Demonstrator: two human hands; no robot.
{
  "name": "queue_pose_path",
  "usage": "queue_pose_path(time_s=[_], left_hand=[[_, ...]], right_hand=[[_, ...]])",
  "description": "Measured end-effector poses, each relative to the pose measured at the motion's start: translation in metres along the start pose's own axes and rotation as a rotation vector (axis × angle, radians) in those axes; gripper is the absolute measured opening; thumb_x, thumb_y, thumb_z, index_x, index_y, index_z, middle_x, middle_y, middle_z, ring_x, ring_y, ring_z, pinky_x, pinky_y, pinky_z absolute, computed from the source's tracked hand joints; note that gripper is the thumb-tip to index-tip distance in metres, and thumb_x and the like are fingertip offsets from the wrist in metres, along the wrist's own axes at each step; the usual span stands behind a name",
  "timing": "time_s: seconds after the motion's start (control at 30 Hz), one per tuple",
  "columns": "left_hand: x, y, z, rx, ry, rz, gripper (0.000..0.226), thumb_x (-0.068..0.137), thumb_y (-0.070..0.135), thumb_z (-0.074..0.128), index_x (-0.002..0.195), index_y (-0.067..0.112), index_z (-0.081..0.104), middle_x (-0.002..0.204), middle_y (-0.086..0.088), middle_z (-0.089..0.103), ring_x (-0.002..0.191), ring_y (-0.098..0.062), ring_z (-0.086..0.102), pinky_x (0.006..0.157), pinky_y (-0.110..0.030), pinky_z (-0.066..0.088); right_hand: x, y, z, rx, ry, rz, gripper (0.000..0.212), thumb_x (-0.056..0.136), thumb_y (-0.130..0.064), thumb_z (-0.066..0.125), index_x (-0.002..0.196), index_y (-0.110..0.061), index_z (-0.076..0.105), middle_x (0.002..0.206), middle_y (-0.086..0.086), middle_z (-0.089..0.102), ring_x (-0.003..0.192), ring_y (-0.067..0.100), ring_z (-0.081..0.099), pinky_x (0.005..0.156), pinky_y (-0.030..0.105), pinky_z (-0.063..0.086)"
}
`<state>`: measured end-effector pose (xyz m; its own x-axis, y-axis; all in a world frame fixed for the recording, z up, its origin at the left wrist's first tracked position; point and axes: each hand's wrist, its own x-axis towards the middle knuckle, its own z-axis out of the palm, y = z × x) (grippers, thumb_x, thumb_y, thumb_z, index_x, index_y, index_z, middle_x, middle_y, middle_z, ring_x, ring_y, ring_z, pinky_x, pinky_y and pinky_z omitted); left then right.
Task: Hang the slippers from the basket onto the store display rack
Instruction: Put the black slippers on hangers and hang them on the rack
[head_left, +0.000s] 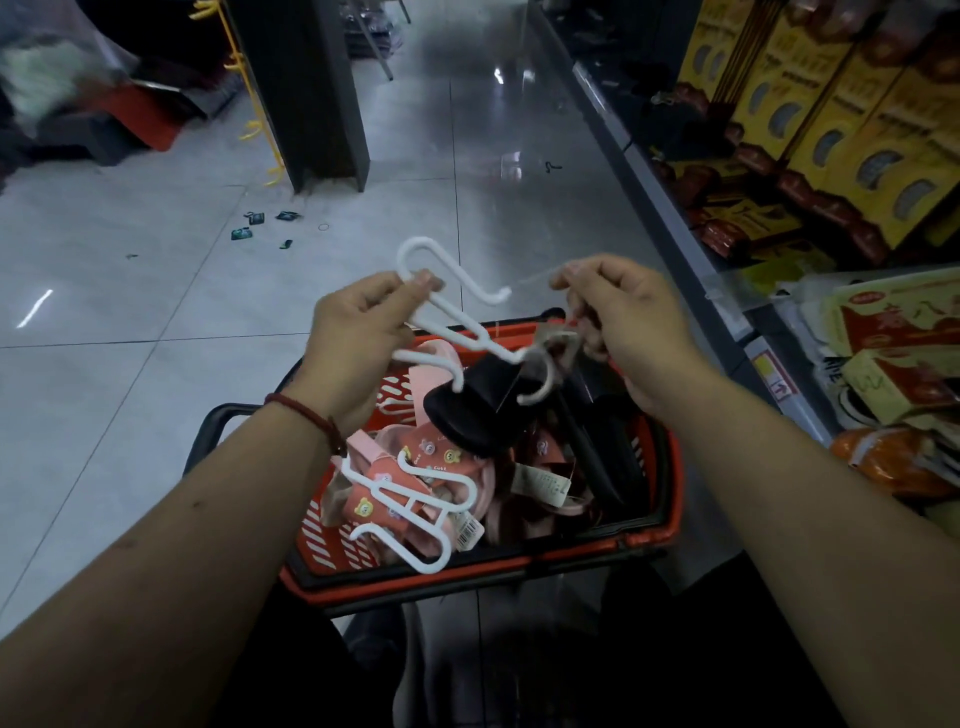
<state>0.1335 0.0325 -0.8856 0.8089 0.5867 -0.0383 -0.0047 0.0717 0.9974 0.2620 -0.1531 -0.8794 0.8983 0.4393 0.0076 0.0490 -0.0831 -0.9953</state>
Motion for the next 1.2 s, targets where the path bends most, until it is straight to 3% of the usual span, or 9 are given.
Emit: queue_pose_path(time_s=[0.1,0.23,0.4,0.6,0.73,0.87,0.97,1.1,1.2], left_hand=[[0.007,0.002,-0.011,-0.095,0.137,0.010,0.021,0.094,0.033,0.067,0.097,0.014,0.077,0.066,0.000,0.036,0.053,-0.009,0.032,0.062,-0.029,0.053],[-0.002,0.004,-0.006,-0.014,-0.160,0.097,0.025,0.092,0.029,0.064,0.099,0.008,0.073,0.056,0.011,0.044,0.050,-0.007,0.038,0.063,-0.029,0.049],[-0.009,0.002,-0.005,-0.011,-0.381,-0.008,0.022,0.089,0.027,0.063,0.092,0.011,0.078,0.072,-0.007,0.059,0.051,-0.011,0.037,0.054,-0.021,0.049],[-0.003,-0.008,-0.005,0.049,-0.282,-0.112,0.030,0.085,0.033,0.069,0.095,0.006,0.077,0.060,-0.003,0.040,0.049,-0.013,0.029,0.052,-0.026,0.043],[-0.003,-0.006,-0.004,0.048,-0.232,-0.139,0.025,0.085,0.035,0.069,0.088,0.012,0.079,0.068,-0.011,0.047,0.054,-0.016,0.033,0.050,-0.022,0.047],[-0.002,-0.005,-0.003,0.014,-0.202,-0.150,0.021,0.092,0.030,0.067,0.086,0.014,0.079,0.071,-0.011,0.049,0.056,-0.018,0.034,0.049,-0.019,0.049],[-0.002,-0.003,-0.002,0.007,-0.214,-0.143,0.022,0.091,0.031,0.067,0.086,0.014,0.079,0.069,-0.008,0.048,0.054,-0.016,0.034,0.052,-0.021,0.051],[-0.004,-0.002,-0.001,0.008,-0.270,-0.104,0.023,0.087,0.034,0.067,0.088,0.015,0.079,0.064,-0.002,0.045,0.050,-0.011,0.033,0.055,-0.023,0.049],[-0.007,0.000,0.000,-0.012,-0.304,-0.058,0.024,0.092,0.030,0.062,0.094,0.010,0.075,0.057,0.005,0.044,0.046,-0.008,0.032,0.054,-0.022,0.047]], right_hand=[[0.006,0.005,-0.012,-0.018,-0.014,0.022,0.023,0.101,-0.025,0.056,0.092,-0.012,0.072,0.072,0.004,0.057,0.047,0.008,0.043,0.043,0.023,0.031],[0.009,0.028,-0.011,-0.590,-0.068,0.048,0.025,0.098,-0.027,0.057,0.083,-0.011,0.069,0.068,0.001,0.060,0.056,0.008,0.051,0.055,0.025,0.039],[-0.001,0.013,-0.004,-0.412,-0.211,0.055,0.018,0.098,-0.026,0.063,0.092,-0.011,0.070,0.058,-0.004,0.055,0.038,0.000,0.043,0.041,0.016,0.036],[-0.009,-0.011,-0.005,-0.004,-0.270,0.013,0.006,0.093,-0.016,0.067,0.093,-0.011,0.070,0.069,0.005,0.056,0.050,0.013,0.039,0.045,0.024,0.032],[-0.011,-0.013,-0.007,-0.013,-0.226,-0.043,0.007,0.092,-0.008,0.067,0.094,-0.013,0.070,0.074,0.001,0.063,0.059,0.009,0.053,0.053,0.018,0.046],[-0.007,-0.010,-0.010,0.012,-0.190,-0.051,0.010,0.091,-0.005,0.066,0.097,-0.012,0.070,0.079,0.004,0.067,0.075,0.017,0.064,0.074,0.031,0.056],[-0.006,-0.009,-0.011,0.047,-0.173,-0.048,0.013,0.094,-0.003,0.063,0.105,-0.008,0.068,0.083,0.010,0.067,0.075,0.023,0.068,0.072,0.028,0.056],[-0.004,-0.005,-0.009,0.089,-0.126,0.005,0.012,0.095,-0.003,0.062,0.105,-0.005,0.068,0.087,0.012,0.069,0.069,0.024,0.064,0.071,0.036,0.059],[0.000,0.000,-0.008,-0.008,-0.090,0.007,0.010,0.095,-0.004,0.063,0.102,-0.006,0.069,0.087,0.011,0.071,0.063,0.020,0.059,0.059,0.027,0.053]])
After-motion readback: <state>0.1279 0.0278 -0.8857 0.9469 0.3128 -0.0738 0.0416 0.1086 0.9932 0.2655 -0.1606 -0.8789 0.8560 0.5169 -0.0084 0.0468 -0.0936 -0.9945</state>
